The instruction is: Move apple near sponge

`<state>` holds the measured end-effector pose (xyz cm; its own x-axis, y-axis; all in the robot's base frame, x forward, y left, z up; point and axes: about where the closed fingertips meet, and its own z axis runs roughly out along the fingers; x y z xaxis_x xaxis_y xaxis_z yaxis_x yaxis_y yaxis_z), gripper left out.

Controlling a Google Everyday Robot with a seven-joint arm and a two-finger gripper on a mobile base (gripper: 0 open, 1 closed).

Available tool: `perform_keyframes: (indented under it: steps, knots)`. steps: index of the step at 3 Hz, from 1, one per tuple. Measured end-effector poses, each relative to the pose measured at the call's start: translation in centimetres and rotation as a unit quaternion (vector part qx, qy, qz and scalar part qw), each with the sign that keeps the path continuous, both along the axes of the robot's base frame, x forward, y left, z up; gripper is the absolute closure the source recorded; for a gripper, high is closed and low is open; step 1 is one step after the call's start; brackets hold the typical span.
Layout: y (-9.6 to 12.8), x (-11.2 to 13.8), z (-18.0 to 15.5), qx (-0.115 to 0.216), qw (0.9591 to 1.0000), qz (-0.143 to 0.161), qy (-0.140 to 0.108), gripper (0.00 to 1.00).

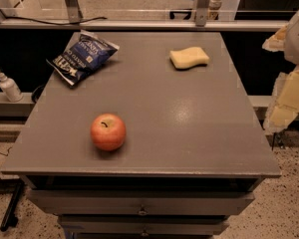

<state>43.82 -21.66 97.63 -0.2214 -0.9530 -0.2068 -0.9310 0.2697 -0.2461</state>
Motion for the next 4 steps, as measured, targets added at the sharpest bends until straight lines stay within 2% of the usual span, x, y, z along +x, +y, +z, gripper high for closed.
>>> perform_keyframes:
  steps: [1, 2, 3, 4]
  knots:
    - [0.0, 0.0, 0.0, 0.0, 1.0, 0.0, 0.0, 0.0]
    - [0.3, 0.5, -0.6, 0.029, 0.9996, 0.004, -0.007, 0.0]
    - [2.8, 1.8, -2.4, 0.109, 0.9934, 0.029, -0.024, 0.0]
    - [7.2, 3.2, -4.0, 0.197, 0.9778, 0.061, -0.037, 0.0]
